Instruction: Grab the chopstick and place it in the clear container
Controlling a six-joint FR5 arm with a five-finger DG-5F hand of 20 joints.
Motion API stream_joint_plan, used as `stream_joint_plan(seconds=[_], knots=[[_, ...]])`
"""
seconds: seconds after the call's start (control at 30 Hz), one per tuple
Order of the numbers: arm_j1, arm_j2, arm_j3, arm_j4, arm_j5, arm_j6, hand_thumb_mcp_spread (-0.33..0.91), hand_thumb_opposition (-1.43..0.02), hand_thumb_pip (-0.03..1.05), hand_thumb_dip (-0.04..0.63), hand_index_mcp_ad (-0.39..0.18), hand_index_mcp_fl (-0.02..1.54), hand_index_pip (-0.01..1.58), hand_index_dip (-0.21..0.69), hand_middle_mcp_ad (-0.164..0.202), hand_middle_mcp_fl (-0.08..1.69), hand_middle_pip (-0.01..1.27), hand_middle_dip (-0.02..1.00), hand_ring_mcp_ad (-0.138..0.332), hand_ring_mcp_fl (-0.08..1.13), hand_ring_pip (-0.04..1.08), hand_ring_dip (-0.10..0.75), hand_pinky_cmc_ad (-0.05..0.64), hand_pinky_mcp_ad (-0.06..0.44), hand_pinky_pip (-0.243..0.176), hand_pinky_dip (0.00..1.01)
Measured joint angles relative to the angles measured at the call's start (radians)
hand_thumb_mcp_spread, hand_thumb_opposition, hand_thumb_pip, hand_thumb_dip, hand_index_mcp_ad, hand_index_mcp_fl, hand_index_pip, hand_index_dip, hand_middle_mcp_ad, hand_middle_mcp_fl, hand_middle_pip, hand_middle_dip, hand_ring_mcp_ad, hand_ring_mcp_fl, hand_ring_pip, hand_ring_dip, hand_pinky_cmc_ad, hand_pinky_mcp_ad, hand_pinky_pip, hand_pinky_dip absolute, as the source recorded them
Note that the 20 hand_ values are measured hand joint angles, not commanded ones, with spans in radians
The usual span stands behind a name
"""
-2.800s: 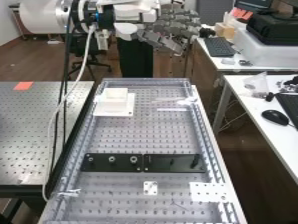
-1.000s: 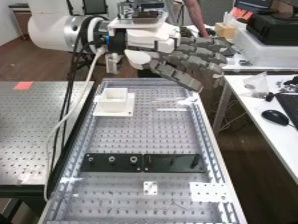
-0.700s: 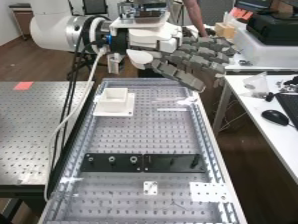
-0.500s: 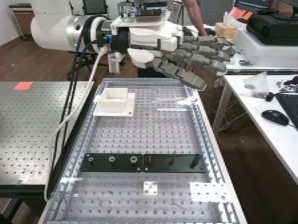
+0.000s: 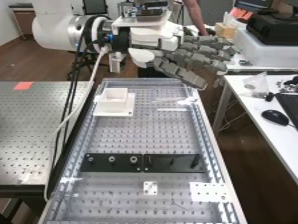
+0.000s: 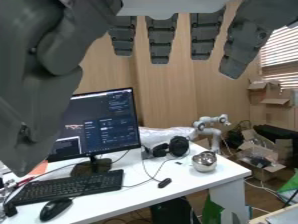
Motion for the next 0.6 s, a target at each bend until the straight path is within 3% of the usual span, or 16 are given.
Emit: stream_joint_plan(seconds=[0.6], knots=[[-0.001,0.005,0.000,0.010,-0.001,-0.011,0.10,-0.84,0.54,0.010,-0.122,0.00,0.06,0.105,0.061,-0.01,0.14,0.12,0.213,-0.02,0.10,0.031,0.510,0.311,-0.124,0.18]])
